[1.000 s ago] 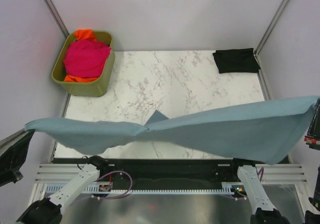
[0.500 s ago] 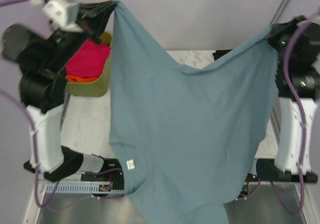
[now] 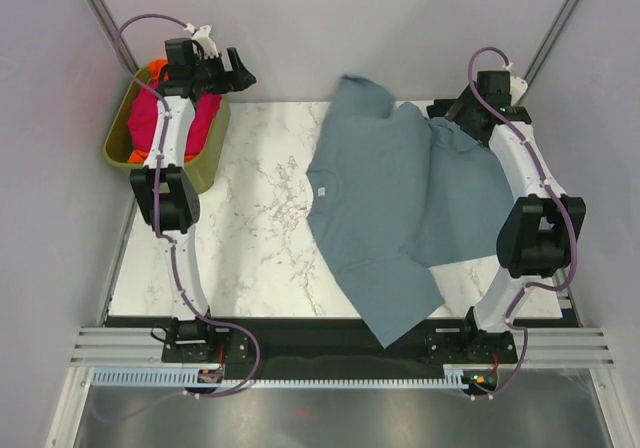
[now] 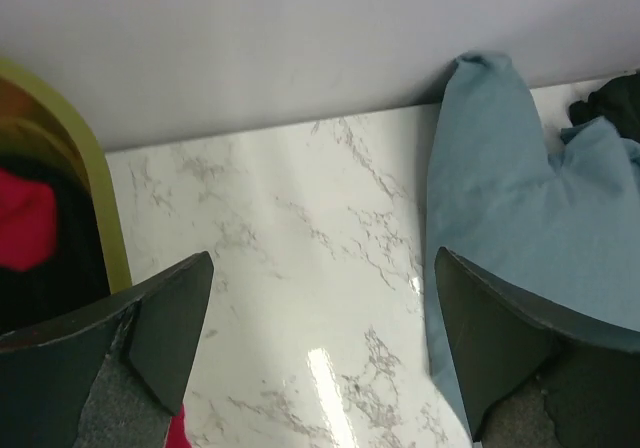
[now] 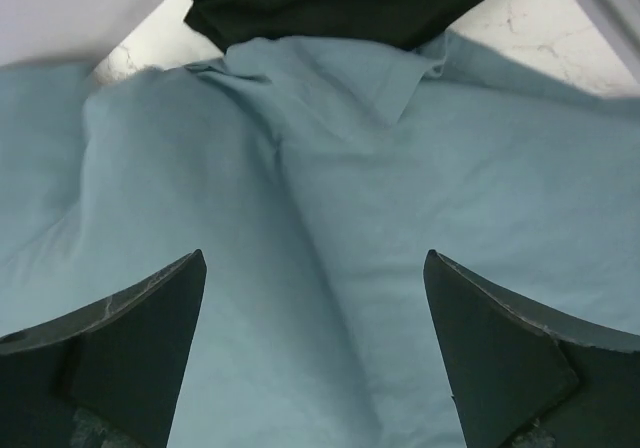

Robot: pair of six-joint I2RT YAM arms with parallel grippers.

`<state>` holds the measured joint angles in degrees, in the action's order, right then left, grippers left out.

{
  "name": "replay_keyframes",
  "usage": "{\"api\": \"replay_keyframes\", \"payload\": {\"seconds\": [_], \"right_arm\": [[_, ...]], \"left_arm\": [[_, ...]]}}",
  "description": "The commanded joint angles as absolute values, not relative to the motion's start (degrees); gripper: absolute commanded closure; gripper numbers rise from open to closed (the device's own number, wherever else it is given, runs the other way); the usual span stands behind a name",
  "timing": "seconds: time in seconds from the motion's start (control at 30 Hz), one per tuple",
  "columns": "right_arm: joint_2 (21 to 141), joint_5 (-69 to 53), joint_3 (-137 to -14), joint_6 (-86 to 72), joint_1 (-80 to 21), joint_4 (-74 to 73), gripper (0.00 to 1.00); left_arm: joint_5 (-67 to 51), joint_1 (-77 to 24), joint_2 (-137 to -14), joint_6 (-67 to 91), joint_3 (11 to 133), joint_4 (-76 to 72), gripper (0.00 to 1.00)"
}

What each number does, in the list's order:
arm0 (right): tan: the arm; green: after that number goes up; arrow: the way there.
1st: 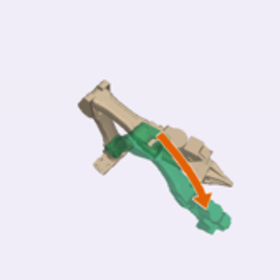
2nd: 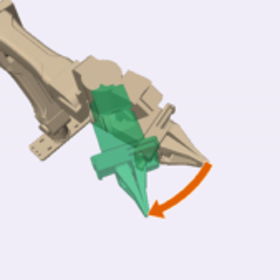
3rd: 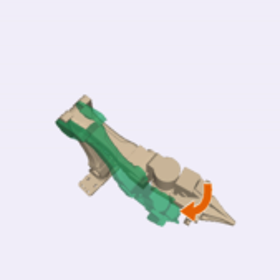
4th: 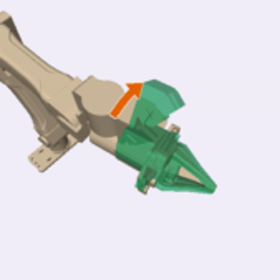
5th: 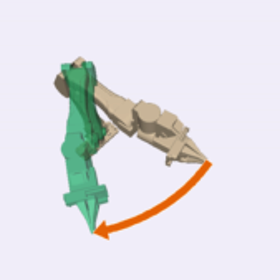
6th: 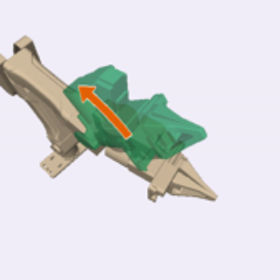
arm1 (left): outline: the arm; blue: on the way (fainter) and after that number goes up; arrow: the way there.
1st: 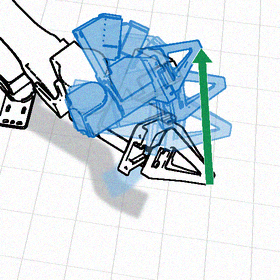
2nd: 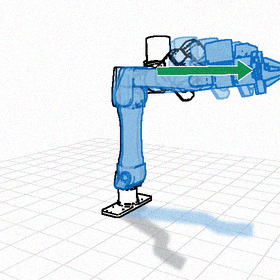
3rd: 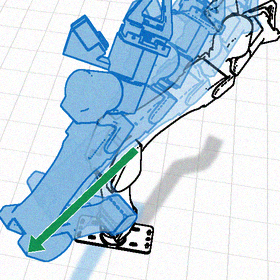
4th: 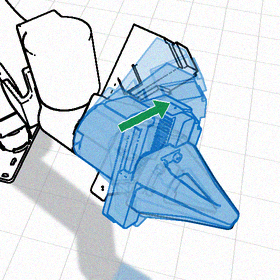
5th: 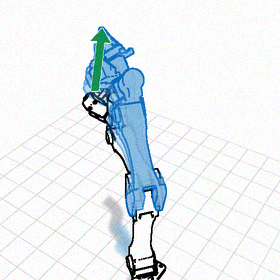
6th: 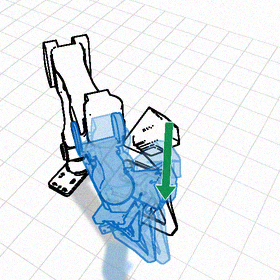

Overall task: Fold and stack the t-shirts
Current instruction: Flatten the tshirt out

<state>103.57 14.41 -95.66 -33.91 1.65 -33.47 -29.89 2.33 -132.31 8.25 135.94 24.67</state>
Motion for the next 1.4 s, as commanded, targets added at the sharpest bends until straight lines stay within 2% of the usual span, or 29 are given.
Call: {"api": "replay_keyframes", "payload": {"seconds": [0.0,0.13,0.27,0.37,0.47,0.6,0.73,0.83,0.97,1.13,1.37], "right_arm": [[100.55,15.11,-93.61,-32.87,0.35,-29.88,0.02],[97.13,14.24,-91.42,-31.82,0.44,-29.62,0.02],[93.35,12.66,-85.62,-29.63,-5.00,-27.43,0.02],[92.02,11.88,-80.43,-29.26,-7.72,-27.25,0.02],[92.37,9.32,-76.12,-29.88,-11.94,-25.15,0.02],[97.55,9.84,-76.55,-28.74,-17.66,-25.31,0.02],[104.22,10.28,-77.34,-29.70,-19.50,-25.75,0.02],[108.26,11.51,-78.31,-30.49,-22.13,-26.36,0.02],[111.88,10.90,-77.96,-33.48,-25.39,-26.28,0.02],[117.33,10.46,-79.45,-35.77,-32.67,-25.67,0.02],[124.18,10.90,-85.59,-40.34,-44.46,-25.49,0.02]], "left_arm": [[-30.14,1.15,-122.62,14.23,132.93,23.11,0.00],[-27.44,-2.54,-113.66,11.35,120.96,23.29,0.00],[-20.40,-8.43,-101.90,10.01,108.05,23.91,0.00],[-18.02,-15.35,-97.57,11.86,96.97,20.23,0.00],[-18.20,-19.06,-98.17,14.14,89.31,16.71,0.01],[-24.86,-22.76,-101.76,23.88,80.18,7.58,0.06],[-25.22,-25.13,-109.91,27.77,83.04,4.04,0.05],[-26.37,-25.49,-118.35,29.79,89.81,5.18,0.05],[-23.39,-25.14,-123.30,30.76,97.37,11.57,0.06],[-17.14,-21.54,-115.42,31.38,87.99,9.93,0.06],[-16.35,-6.53,-96.97,32.34,69.21,10.81,0.06]]}}
